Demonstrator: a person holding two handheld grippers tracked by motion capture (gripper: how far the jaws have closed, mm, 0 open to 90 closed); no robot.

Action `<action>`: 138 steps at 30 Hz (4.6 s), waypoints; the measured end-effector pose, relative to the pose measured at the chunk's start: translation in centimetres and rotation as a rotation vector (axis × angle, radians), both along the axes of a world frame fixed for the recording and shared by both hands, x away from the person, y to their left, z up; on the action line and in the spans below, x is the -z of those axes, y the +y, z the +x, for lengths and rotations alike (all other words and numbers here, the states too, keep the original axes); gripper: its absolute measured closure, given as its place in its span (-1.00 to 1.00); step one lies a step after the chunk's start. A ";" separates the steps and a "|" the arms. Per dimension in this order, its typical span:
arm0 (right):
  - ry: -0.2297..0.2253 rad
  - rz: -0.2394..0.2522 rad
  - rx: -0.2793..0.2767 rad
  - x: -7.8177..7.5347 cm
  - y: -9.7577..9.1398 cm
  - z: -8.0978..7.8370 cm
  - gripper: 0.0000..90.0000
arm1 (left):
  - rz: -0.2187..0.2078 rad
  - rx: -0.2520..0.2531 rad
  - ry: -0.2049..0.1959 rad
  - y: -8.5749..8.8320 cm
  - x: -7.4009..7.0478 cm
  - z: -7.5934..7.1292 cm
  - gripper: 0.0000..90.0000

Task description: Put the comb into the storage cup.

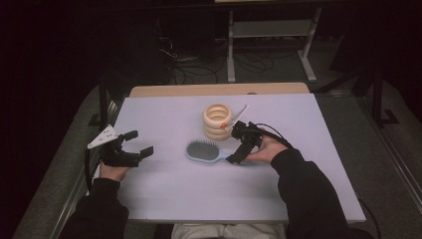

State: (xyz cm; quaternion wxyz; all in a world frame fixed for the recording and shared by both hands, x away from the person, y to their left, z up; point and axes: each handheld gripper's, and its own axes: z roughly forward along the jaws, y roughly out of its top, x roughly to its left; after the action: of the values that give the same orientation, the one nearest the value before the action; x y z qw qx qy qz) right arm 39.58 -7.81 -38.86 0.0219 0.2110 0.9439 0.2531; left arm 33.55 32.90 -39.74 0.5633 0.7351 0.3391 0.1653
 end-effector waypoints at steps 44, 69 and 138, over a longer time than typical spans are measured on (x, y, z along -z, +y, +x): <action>0.034 -0.086 -0.137 2.9 3.1 1.0 0.11 | 0.013 0.009 0.003 0.0 0.0 -0.2 -1.00; -0.022 -0.142 -0.155 3.4 4.0 0.7 0.49 | 0.033 0.006 0.012 -0.1 0.1 -0.1 -1.00; -0.177 0.004 -0.091 -3.0 0.1 -1.6 0.52 | 0.045 0.006 0.049 -0.3 0.6 -0.1 -1.00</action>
State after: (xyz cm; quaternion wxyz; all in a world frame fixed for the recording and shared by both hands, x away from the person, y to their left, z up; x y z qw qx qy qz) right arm 38.03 -7.70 -35.82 0.0932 0.1449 0.9464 0.2733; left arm 33.40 32.61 -40.34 0.5385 0.7526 0.3467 0.1531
